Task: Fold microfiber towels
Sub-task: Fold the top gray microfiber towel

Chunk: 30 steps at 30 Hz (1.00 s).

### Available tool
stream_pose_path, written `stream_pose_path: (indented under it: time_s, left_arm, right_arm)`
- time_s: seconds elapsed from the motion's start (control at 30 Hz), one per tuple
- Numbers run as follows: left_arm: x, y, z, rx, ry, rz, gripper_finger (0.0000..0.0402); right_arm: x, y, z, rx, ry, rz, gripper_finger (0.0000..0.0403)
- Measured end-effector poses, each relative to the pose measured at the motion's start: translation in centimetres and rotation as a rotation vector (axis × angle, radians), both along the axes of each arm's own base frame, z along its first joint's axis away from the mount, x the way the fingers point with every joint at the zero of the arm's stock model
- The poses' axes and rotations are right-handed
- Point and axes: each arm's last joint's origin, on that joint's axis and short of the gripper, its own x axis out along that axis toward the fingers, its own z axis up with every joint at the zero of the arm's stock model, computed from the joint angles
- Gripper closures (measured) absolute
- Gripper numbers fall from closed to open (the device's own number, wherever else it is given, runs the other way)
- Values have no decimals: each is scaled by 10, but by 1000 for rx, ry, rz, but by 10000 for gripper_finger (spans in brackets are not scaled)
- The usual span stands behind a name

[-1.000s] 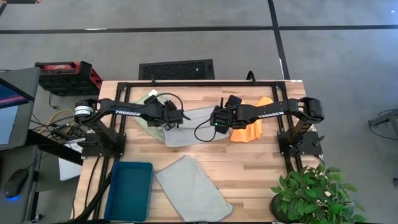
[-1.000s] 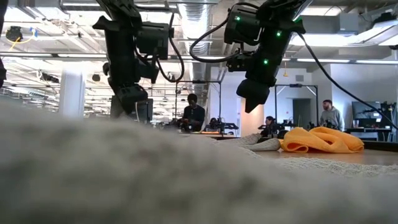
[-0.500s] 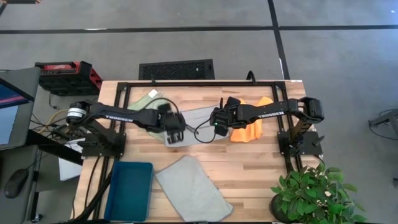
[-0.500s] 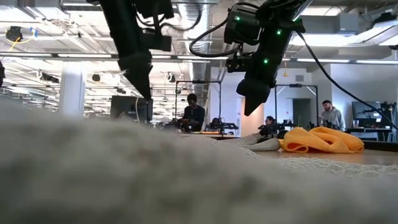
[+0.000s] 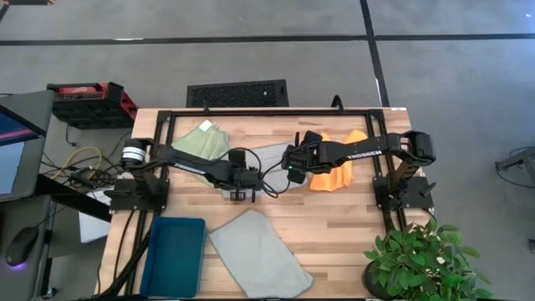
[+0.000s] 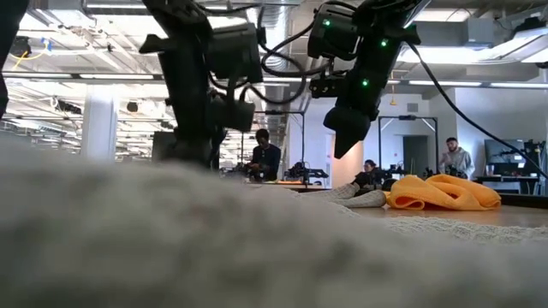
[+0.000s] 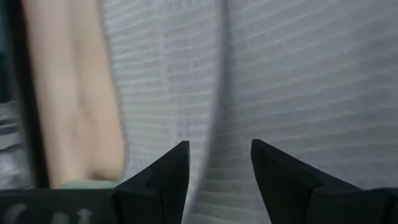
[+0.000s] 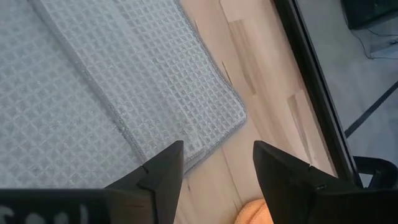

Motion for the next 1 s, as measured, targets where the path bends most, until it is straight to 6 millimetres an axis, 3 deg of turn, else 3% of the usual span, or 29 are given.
stream_pose_path:
  time_s: [0.3, 0.57, 1.0]
  left_arm:
    - [2, 26, -12, 79, 32, 76, 236]
    - [2, 48, -9, 95, -23, 153, 236]
    - [-7, 86, -10, -5, -147, 433, 236]
  right_arm:
    - [1, 0, 0, -1, -14, -6, 187]
    - [2, 0, 1, 1, -31, -6, 187]
    - [3, 1, 0, 42, -35, 9, 187]
